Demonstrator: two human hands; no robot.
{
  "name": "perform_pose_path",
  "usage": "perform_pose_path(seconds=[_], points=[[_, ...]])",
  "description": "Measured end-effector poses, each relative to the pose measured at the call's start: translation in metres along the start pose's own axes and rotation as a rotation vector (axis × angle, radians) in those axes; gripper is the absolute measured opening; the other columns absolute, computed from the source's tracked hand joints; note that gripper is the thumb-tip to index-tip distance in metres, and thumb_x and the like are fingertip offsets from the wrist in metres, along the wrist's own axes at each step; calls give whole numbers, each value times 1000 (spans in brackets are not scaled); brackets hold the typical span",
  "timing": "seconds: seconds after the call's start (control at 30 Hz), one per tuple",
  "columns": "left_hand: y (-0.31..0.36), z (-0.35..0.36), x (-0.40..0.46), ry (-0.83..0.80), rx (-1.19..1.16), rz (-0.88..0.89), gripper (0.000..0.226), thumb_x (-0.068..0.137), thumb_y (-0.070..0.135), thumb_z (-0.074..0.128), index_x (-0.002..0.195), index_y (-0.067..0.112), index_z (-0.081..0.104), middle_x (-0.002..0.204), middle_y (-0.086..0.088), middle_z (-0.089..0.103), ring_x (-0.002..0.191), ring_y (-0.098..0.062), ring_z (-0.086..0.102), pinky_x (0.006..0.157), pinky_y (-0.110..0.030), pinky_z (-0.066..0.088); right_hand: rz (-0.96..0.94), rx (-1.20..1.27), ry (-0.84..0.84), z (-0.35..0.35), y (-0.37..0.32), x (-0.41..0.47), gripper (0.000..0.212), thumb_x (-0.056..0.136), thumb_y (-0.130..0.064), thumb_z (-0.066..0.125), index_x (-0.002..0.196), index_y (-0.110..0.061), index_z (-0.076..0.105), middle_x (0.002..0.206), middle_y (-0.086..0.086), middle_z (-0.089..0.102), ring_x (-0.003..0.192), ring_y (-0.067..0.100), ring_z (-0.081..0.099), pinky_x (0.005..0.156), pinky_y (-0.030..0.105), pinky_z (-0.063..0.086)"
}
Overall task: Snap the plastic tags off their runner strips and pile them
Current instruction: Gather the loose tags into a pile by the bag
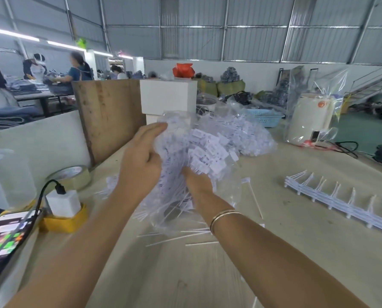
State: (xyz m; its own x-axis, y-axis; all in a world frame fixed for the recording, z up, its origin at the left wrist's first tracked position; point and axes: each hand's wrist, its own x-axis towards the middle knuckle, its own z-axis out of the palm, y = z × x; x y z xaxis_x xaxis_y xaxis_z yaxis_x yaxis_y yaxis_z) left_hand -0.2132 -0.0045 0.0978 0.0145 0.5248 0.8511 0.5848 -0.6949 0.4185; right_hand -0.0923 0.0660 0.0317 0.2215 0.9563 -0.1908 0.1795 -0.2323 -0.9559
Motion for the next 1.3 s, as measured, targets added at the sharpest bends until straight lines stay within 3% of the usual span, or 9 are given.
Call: perform_pose_path(seconds=[0.07, 0.13, 0.3, 0.47, 0.6, 0.77, 0.87, 1.13, 1.3], points=[[-1, -8, 0, 110, 52, -101, 45, 77, 4, 39, 116, 3, 62, 119, -4, 58, 85, 6, 51, 81, -16, 44, -18, -201, 61, -8, -4, 11, 70, 84, -54, 50, 128, 0, 51, 125, 16, 56, 119, 32, 51, 104, 40, 40], [2, -10, 2, 103, 275, -207, 40, 79, 24, 41, 109, 13, 65, 109, 2, 60, 79, 0, 52, 81, -25, 43, -36, -287, 40, -13, -8, 17, 59, 86, -54, 49, 103, 1, 64, 106, 16, 62, 102, 29, 60, 94, 34, 47], [16, 38, -16, -479, 728, -9, 60, 81, 65, 38, 121, 23, 54, 126, 1, 52, 116, -23, 45, 89, -42, 35, 114, -483, -265, -40, -14, 17, 40, 88, -45, 53, 67, -11, 52, 64, 9, 49, 51, 19, 46, 49, 22, 39], [-14, 90, -47, -808, 883, -87, 77, 85, 63, 45, 142, 27, 8, 145, -7, 16, 127, -28, 30, 96, -45, 35, -189, -768, -304, -101, -20, -6, 41, 84, -47, 59, 89, -7, 69, 86, 7, 70, 63, 16, 58, 59, 22, 46], [-41, 93, -47, -814, 1047, -49, 97, 87, 33, 62, 145, 27, -15, 150, -12, 3, 132, -32, 23, 98, -42, 38, -411, -616, -93, -147, -13, -27, 37, 87, -28, 54, 55, -19, 70, 53, -7, 66, 50, 1, 57, 47, 9, 38], [-55, 90, -43, -768, 1013, -103, 91, 88, 35, 61, 146, 31, -8, 145, -10, 14, 125, -29, 31, 96, -39, 40, -563, -830, -457, -147, 42, -51, 24, 84, -41, 65, 93, -19, 70, 93, -3, 61, 87, 8, 54, 79, 24, 41], [-54, 86, -36, -838, 876, -157, 80, 90, 39, 57, 146, 38, 0, 147, -8, 14, 128, -31, 27, 100, -43, 36, -799, -1147, -461, -127, 76, -49, 65, 86, -54, 56, 143, -32, 35, 144, -6, 37, 130, 12, 30, 105, 32, 21], [3, 63, -16, -888, 498, -149, 70, 78, 39, 60, 140, 42, 28, 154, 9, -3, 140, -13, -7, 112, -41, 3, -1020, -1321, -308, -158, 86, -25, 41, 98, -41, 40, 139, -37, 42, 143, -15, 44, 126, 13, 42, 96, 27, 28], [56, 75, -54, -754, 65, 99, 28, 84, 25, 50, 111, 25, 60, 112, 12, 49, 105, -11, 51, 91, -36, 43, -740, -1065, -129, -183, 72, 4, 30, 95, -21, 47, 120, -24, 64, 133, -6, 55, 123, 18, 49, 101, 27, 34]])
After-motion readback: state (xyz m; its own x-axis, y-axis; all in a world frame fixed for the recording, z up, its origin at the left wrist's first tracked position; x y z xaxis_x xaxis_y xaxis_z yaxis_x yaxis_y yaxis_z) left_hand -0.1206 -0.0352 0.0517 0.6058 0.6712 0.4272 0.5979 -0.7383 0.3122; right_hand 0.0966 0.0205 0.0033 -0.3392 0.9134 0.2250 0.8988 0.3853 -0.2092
